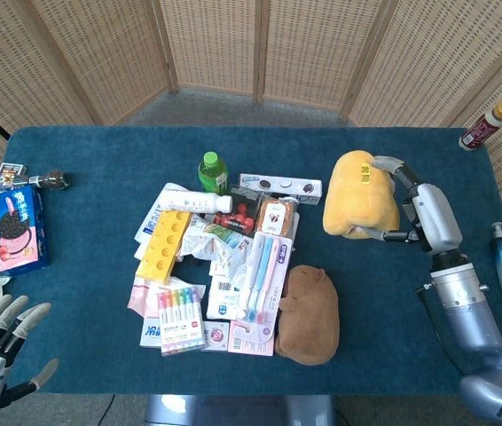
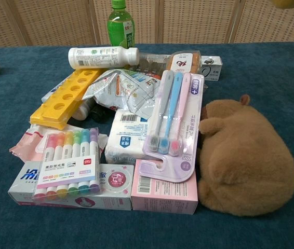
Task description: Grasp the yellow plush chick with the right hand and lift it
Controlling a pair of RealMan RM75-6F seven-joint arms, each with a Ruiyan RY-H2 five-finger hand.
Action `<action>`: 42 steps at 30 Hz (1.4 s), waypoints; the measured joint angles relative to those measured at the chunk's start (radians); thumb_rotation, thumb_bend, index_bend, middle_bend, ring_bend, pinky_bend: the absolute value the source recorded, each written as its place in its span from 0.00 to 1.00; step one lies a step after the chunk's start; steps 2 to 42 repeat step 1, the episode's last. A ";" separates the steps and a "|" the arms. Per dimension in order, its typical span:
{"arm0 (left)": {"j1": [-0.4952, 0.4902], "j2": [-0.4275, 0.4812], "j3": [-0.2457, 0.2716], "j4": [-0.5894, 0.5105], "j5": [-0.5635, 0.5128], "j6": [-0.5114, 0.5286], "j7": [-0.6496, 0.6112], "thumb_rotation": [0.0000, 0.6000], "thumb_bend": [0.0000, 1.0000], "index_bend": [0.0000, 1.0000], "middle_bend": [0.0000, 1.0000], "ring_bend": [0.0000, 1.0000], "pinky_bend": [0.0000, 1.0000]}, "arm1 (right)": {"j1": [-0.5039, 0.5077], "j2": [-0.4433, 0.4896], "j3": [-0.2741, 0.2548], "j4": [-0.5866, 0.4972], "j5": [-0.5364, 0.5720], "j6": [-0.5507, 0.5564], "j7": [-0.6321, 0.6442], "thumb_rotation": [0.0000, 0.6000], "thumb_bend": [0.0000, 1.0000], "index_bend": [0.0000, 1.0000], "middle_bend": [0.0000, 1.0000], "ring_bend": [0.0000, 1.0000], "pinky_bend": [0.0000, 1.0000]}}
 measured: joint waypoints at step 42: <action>-0.001 0.001 -0.001 -0.001 0.001 0.000 0.001 1.00 0.31 0.12 0.24 0.12 0.00 | -0.002 0.002 0.000 -0.001 -0.002 0.001 0.000 1.00 0.22 0.73 1.00 1.00 1.00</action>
